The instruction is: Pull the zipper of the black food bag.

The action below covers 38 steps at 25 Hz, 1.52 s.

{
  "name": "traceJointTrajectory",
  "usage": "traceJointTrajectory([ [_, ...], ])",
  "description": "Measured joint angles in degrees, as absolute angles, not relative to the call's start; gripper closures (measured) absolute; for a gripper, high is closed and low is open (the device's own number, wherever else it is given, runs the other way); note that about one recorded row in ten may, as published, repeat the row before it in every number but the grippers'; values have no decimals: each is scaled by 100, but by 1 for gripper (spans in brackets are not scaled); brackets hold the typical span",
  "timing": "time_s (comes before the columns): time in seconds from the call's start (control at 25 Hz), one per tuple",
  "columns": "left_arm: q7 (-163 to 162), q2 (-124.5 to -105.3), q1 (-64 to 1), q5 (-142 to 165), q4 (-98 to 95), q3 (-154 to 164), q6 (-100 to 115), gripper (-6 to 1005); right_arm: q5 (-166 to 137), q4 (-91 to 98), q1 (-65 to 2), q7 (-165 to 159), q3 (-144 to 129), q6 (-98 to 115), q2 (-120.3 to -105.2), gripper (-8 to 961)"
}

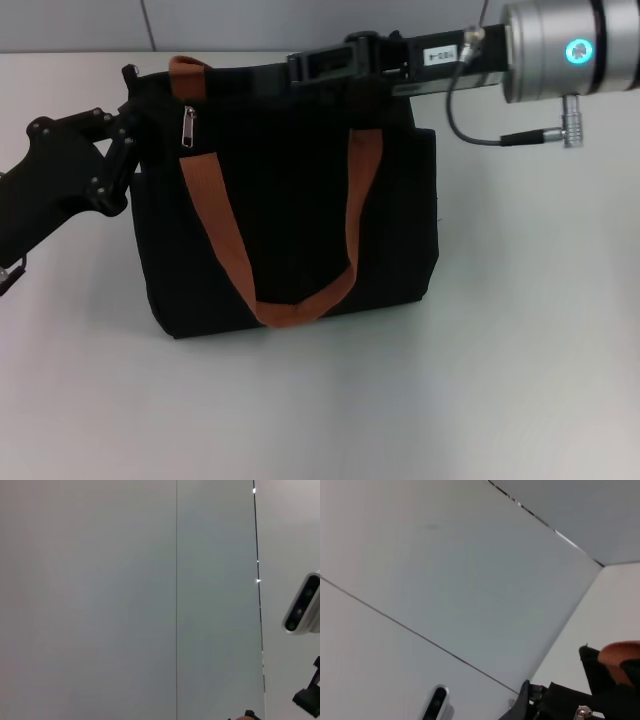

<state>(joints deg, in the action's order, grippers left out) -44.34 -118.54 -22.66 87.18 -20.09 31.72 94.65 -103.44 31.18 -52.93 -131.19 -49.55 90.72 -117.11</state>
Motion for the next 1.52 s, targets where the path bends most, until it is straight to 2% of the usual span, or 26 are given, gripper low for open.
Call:
traceJointTrajectory([
  [0.04, -4429, -11855, -2267, 8717, -1996, 3173, 9460, 977, -10345, 3108, -5324, -13187, -5011, 9018, -11721, 470],
  [0.28, -4402, -11857, -2292, 8718, -1914, 3172, 9464, 977, -10344, 2906, -5532, -13542, -5252, 8608, -11752, 562],
  [0.8, -4378, -11857, -2328, 8716, -1850, 3165, 9439, 976, -10344, 2671, -5871, -13815, -5697, 8019, -11879, 559],
  [1.52, -4378, -11854, -2337, 8709, -1855, 3164, 9405, 975, -10344, 2485, -6099, -13887, -5888, 7698, -11926, 558],
])
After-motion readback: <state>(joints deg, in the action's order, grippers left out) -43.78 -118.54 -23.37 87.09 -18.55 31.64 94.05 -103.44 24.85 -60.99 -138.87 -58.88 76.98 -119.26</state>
